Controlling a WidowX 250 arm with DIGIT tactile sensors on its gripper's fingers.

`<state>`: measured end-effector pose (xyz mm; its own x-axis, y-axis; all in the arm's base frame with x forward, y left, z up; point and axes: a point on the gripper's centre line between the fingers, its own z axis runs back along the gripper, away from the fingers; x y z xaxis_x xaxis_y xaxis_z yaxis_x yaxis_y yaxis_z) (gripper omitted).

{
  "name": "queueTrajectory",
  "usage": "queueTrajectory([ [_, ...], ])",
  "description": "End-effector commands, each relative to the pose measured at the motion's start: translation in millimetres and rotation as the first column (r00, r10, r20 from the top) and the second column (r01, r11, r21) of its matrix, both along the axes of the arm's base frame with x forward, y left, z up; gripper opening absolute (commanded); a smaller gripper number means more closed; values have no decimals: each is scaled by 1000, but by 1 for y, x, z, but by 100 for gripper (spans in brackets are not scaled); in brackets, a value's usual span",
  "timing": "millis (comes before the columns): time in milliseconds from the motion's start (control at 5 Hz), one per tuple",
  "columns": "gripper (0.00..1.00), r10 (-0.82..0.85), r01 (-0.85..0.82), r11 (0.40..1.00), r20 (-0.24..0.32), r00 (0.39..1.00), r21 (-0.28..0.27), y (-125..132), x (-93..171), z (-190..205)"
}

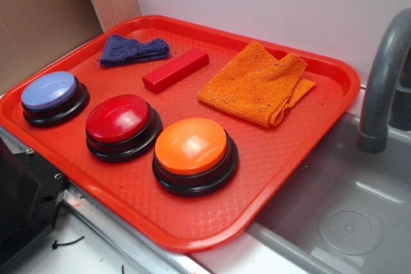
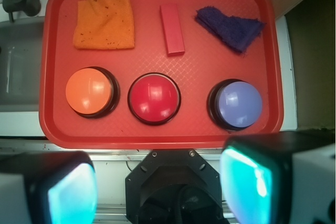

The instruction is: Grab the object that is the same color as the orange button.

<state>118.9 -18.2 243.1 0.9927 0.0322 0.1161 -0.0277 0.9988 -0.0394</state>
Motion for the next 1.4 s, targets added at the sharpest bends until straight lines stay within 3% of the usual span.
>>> queueTrajectory([
  [0,100,0,0,1000,0,1000,0,0,0,0],
  [200,100,14,-13,1000,-20,1000,29,-4,13,-1],
  [400,100,91,-91,996,-4,996,16,-14,40,-12],
  [600,100,170,-170,985,-23,985,26,-22,66,-28],
  [800,100,304,-304,953,-16,953,5,-30,107,-58],
  [1000,100,281,-281,959,-28,959,-34,-34,137,-81],
  [1200,100,283,-283,959,-6,959,-11,-42,167,-114],
])
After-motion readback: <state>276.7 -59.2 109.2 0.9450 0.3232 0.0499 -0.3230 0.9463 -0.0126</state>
